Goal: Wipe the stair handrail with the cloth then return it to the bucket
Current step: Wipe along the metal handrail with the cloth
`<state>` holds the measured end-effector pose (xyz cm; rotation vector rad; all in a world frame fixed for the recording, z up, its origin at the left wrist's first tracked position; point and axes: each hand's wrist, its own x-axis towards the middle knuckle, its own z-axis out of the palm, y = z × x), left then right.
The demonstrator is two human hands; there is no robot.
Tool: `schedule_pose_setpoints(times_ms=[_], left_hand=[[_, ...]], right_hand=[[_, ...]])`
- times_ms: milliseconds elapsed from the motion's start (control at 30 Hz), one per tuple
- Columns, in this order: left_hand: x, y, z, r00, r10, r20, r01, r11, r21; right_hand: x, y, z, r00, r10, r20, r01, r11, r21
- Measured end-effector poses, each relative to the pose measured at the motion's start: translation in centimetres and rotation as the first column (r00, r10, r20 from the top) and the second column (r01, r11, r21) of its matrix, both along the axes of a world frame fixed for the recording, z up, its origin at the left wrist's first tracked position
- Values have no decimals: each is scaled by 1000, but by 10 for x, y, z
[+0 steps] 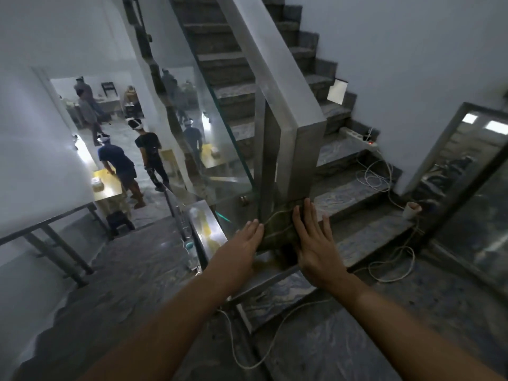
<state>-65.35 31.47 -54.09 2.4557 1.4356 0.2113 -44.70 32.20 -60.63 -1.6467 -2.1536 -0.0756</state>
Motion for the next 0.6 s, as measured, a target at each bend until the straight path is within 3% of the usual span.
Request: schedule_pose_setpoints(times_ms=[100, 300, 600], left_hand=[[-3, -6, -7, 996, -58, -63, 57, 998, -20], [-4, -18, -24, 978, -106, -181, 99, 994, -48], [-6, -24, -44, 974, -111, -196, 81, 984, -156]], right_hand=[[-6, -10, 1, 998, -52, -24, 48, 989, -142], [-11, -25, 3, 989, -56, 138, 114, 878, -465], [-11, -25, 2, 989, -106, 99, 142, 850, -507]])
